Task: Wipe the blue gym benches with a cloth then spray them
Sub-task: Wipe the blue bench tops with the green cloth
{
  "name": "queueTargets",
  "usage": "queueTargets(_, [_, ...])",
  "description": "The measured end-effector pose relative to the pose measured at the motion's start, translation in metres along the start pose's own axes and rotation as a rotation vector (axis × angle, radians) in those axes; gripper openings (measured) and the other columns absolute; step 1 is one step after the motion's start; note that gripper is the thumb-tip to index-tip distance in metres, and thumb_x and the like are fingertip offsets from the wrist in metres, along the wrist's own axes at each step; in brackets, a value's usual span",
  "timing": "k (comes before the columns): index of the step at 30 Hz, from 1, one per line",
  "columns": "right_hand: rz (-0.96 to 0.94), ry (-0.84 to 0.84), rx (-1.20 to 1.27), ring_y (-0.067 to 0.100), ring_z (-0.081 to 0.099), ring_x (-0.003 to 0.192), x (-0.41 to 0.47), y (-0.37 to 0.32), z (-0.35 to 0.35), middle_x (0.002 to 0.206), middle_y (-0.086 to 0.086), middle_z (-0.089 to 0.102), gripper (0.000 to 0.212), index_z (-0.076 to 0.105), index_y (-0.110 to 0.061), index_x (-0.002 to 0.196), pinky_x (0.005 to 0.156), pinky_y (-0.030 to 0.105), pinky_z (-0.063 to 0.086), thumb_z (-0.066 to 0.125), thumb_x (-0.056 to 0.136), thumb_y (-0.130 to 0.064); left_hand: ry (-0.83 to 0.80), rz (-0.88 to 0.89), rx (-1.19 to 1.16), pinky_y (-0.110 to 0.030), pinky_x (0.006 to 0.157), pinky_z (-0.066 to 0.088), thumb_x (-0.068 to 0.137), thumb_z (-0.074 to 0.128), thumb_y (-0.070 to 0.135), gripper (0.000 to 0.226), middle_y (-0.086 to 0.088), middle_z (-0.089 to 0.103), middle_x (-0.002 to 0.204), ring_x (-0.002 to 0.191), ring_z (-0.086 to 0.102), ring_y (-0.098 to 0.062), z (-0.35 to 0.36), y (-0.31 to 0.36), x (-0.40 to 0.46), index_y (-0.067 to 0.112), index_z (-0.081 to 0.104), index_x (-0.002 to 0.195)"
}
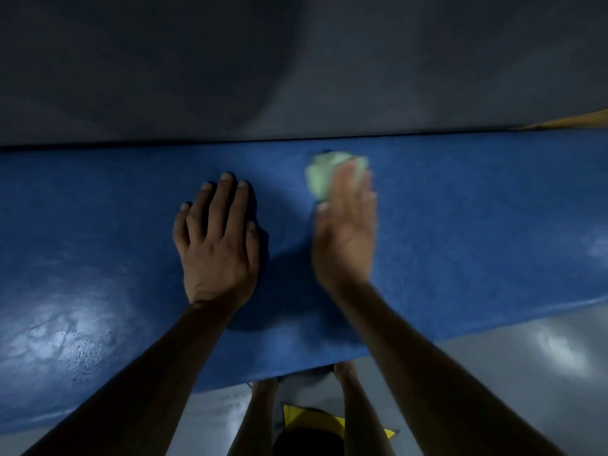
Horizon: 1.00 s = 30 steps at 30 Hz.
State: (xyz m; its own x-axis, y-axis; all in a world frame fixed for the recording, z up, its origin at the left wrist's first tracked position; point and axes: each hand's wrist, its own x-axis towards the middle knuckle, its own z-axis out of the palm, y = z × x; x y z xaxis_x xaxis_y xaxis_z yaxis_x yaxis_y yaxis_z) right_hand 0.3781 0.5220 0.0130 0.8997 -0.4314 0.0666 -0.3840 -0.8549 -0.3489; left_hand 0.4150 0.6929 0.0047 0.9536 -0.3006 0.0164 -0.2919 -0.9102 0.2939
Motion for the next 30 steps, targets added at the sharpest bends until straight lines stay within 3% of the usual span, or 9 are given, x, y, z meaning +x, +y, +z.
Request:
queueTargets(3, [-0.473,-0.281,-0.117,0.029,0.008,0.155,-0.017,0.002,-0.013,0.167,0.009,0.015,0.061,0.022,-0.008,0.158,0.125,0.044,0.013,0.041,0.101,-0.015,0.013,0.001,-0.003,-0.048,0.121,0.015,0.102,0.039,0.035,0.055,-0.002,0.030,0.164,0.150,0.025,-0.025,0.000,0.000,0.000,0.021,0.035,0.155])
queueTargets(5, [-0.664,-0.307,-0.156,0.028,0.015,0.154,0.002,0.051,-0.031,0.165,0.009,0.022,0.057,0.027,-0.009,0.157,0.125,0.043,0.015,0.039,0.101,-0.013,0.008,0.000,-0.001,-0.048,0.121,0.014,0.102,0.038,0.035,0.055,-0.001,0.029,0.164,0.150,0.024,-0.025,0.001,0.001,0.000,0.021,0.035,0.155])
queueTargets(9, [-0.220,-0.177,-0.200,0.032,0.018,0.153,0.028,0.138,-0.064,0.164,0.015,0.021,0.056,0.024,-0.006,0.157,0.124,0.051,0.015,0.031,0.105,-0.025,-0.007,-0.004,-0.011,-0.049,0.122,0.013,0.102,0.036,0.035,0.056,0.000,0.027,0.165,0.151,0.022,-0.026,0.001,0.000,-0.001,0.022,0.033,0.156])
queueTargets(12, [0.199,0.024,-0.079,0.032,0.009,0.154,0.018,0.102,-0.044,0.167,0.014,0.013,0.056,0.021,-0.004,0.158,0.124,0.050,0.012,0.028,0.107,-0.026,0.004,-0.001,0.003,-0.049,0.121,0.014,0.102,0.036,0.035,0.055,0.000,0.028,0.164,0.150,0.023,-0.026,0.000,0.000,-0.001,0.022,0.033,0.155])
queueTargets(14, [0.248,0.107,-0.011,0.036,0.011,0.153,0.003,0.049,-0.020,0.165,0.017,0.014,0.056,0.022,-0.001,0.157,0.125,0.048,0.010,0.030,0.106,-0.024,0.004,0.004,0.005,-0.049,0.122,0.013,0.102,0.037,0.035,0.055,0.000,0.027,0.164,0.151,0.023,-0.026,0.002,0.001,-0.002,0.022,0.033,0.155])
queueTargets(18, [-0.237,-0.188,-0.020,0.033,0.011,0.154,-0.052,-0.010,-0.008,0.166,0.012,0.018,0.059,0.022,-0.006,0.158,0.125,0.049,0.016,0.036,0.102,-0.022,0.039,0.019,0.016,-0.049,0.120,0.014,0.102,0.039,0.035,0.055,-0.001,0.030,0.163,0.150,0.025,-0.026,0.004,-0.001,-0.002,0.021,0.035,0.154])
queueTargets(22, [-0.648,-0.274,-0.150,0.031,0.018,0.153,-0.039,0.064,-0.035,0.165,0.010,0.018,0.059,0.025,-0.008,0.157,0.123,0.048,0.020,0.039,0.101,-0.015,0.063,0.030,0.024,-0.049,0.119,0.018,0.102,0.039,0.036,0.053,-0.002,0.032,0.163,0.149,0.027,-0.027,0.005,0.000,-0.003,0.021,0.037,0.153])
queueTargets(26, [-0.202,-0.153,-0.111,0.034,0.018,0.152,-0.023,0.147,-0.064,0.163,0.017,0.022,0.056,0.027,-0.001,0.155,0.122,0.055,0.019,0.037,0.103,-0.018,0.060,0.041,0.019,-0.050,0.119,0.017,0.103,0.035,0.036,0.053,-0.002,0.030,0.163,0.149,0.027,-0.028,0.004,-0.001,-0.003,0.020,0.035,0.154])
queueTargets(30, [0.241,0.060,-0.027,0.035,0.010,0.154,-0.048,0.096,-0.040,0.166,0.016,0.016,0.057,0.021,0.000,0.157,0.124,0.051,0.013,0.032,0.104,-0.020,0.073,0.045,0.035,-0.049,0.118,0.018,0.104,0.034,0.037,0.053,-0.001,0.030,0.163,0.148,0.027,-0.028,0.005,0.000,-0.004,0.021,0.033,0.155])
